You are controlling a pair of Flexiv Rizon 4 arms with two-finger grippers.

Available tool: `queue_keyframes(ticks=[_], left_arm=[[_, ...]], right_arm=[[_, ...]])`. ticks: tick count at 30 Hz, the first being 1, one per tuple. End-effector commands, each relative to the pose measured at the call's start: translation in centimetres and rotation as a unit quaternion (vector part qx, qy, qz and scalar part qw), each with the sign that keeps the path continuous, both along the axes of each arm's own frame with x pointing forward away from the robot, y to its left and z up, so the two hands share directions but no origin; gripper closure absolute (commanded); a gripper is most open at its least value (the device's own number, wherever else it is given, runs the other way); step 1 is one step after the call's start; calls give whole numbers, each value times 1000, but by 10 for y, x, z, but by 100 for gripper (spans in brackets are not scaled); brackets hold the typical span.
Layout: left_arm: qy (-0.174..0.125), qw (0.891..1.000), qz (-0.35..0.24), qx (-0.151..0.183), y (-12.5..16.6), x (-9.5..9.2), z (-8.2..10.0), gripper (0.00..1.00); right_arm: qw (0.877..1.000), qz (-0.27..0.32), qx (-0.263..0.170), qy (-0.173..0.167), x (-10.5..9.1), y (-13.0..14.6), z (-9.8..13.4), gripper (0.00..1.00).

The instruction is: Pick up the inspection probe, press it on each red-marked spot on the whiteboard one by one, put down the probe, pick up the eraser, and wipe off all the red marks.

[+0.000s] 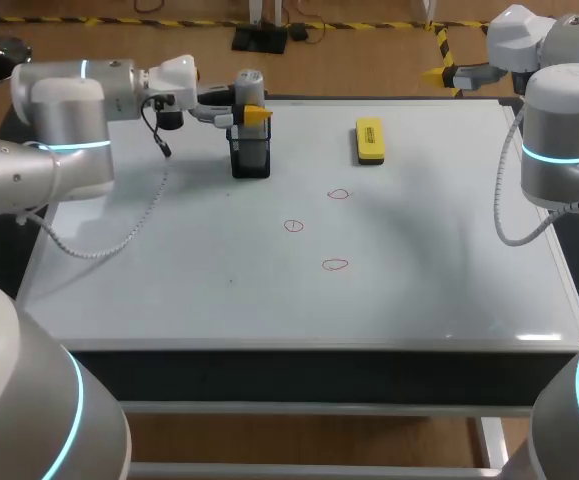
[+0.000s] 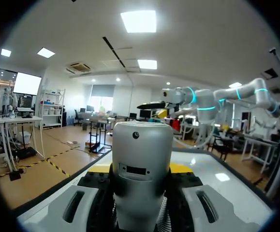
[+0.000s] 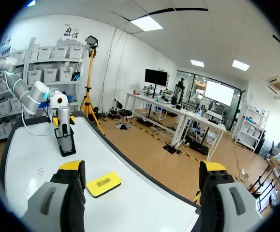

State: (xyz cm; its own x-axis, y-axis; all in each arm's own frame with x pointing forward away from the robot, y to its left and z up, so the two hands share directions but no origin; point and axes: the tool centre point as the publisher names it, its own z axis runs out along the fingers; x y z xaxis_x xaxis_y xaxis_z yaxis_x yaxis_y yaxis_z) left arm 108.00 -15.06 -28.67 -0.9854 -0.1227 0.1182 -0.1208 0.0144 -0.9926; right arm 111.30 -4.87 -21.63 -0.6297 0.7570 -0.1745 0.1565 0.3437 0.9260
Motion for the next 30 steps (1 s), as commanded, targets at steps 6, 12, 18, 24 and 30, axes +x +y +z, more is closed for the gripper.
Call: queue_keyframes(ticks=[6,12,18,24,30], left_arm=[[-18,1000,11,0,7,-10,17,100],[-35,999,11,-10,9,-11,36,100],[-36,999,14,-11,9,-11,54,100],[-52,998,8,-19,11,-12,71,100],[-49,999,12,-19,14,-11,86,100]], right_arm=[[1000,1,0,1,0,-1,0,0],[1000,1,0,1,0,-1,0,0],[1000,1,0,1,0,-1,0,0],[1000,1,0,1,0,-1,0,0],[1000,1,0,1,0,-1,0,0]])
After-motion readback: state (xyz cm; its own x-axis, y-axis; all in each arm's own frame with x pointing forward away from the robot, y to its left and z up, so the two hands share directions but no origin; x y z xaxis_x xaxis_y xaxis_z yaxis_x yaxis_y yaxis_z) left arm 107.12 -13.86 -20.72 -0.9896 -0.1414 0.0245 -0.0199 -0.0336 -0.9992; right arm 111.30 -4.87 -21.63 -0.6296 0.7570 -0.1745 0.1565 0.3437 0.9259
